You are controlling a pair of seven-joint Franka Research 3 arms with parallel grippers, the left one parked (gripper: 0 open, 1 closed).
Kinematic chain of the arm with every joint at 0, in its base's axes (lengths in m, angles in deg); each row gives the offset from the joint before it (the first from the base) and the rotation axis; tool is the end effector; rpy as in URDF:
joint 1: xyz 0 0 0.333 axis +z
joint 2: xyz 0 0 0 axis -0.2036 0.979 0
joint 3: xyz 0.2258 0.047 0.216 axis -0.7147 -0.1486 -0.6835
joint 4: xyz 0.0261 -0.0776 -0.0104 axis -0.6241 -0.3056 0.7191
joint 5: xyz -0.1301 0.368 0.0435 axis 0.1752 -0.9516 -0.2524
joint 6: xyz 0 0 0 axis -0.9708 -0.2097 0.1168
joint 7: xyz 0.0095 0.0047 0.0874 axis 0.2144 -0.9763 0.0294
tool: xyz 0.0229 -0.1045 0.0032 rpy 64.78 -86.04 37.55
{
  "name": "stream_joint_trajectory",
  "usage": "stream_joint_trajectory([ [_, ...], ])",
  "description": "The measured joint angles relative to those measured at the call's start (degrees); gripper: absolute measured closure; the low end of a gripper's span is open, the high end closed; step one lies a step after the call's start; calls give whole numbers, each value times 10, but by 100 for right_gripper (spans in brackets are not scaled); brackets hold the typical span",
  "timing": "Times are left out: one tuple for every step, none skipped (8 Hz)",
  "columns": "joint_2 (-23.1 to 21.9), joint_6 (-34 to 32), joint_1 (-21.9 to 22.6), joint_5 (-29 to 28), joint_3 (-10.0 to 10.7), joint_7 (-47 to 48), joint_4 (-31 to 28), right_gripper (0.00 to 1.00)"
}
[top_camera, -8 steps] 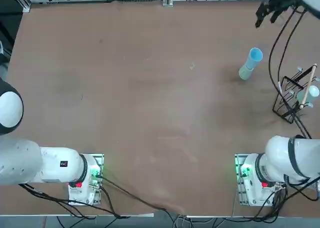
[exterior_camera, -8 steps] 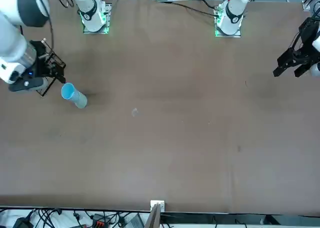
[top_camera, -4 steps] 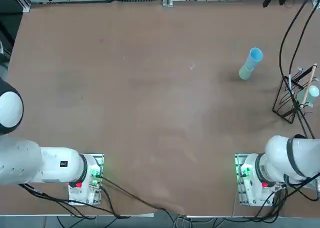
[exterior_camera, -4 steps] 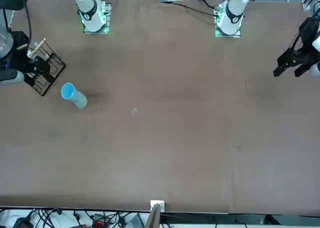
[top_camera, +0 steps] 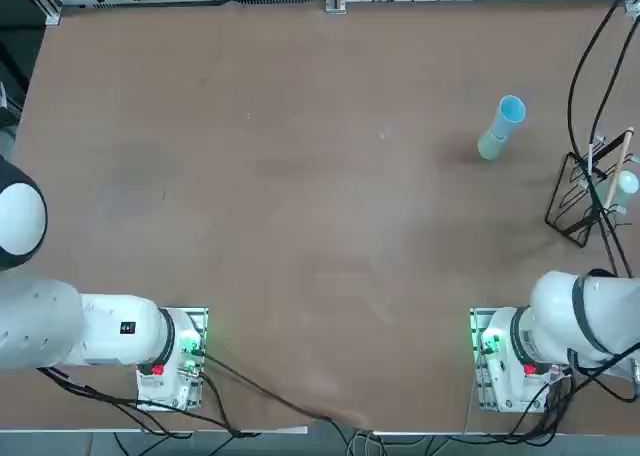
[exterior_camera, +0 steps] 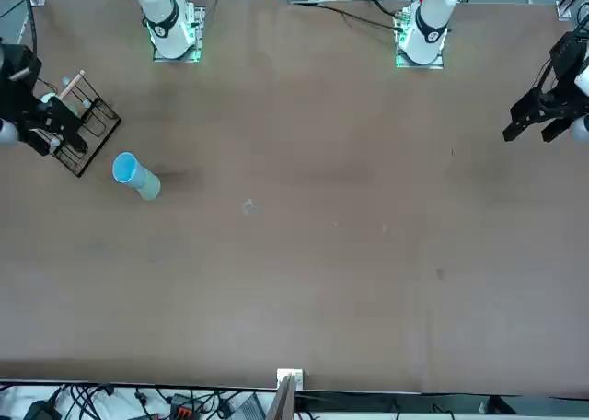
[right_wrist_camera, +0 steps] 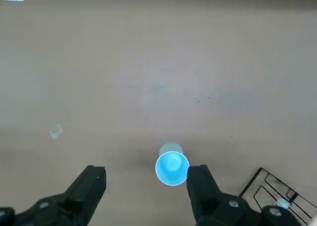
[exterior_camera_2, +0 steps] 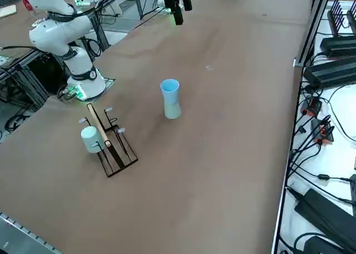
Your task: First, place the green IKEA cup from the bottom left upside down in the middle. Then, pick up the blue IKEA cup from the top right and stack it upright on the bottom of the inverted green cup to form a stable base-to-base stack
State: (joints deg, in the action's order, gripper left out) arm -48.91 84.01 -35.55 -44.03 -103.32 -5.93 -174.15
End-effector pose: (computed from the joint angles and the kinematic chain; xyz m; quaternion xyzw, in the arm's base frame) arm 0.5611 0.0029 0.6177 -0.9977 -0.0167 -0.0639 0.0168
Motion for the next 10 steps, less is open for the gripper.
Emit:
stream_joint_trajectory([
  [0,-16,26,0,28,0,11,0],
  [0,-31,69,0,73,0,21,0],
  [0,-41,115,0,119,0,27,0],
  [0,-48,160,0,161,0,31,0],
  [0,-51,197,0,196,0,33,0],
  [0,-54,226,0,225,1,35,0],
  [0,-57,251,0,248,1,36,0],
  [0,-59,269,0,264,1,36,0],
  [0,-60,279,0,270,1,36,0],
  [0,-63,286,4,272,1,36,0],
])
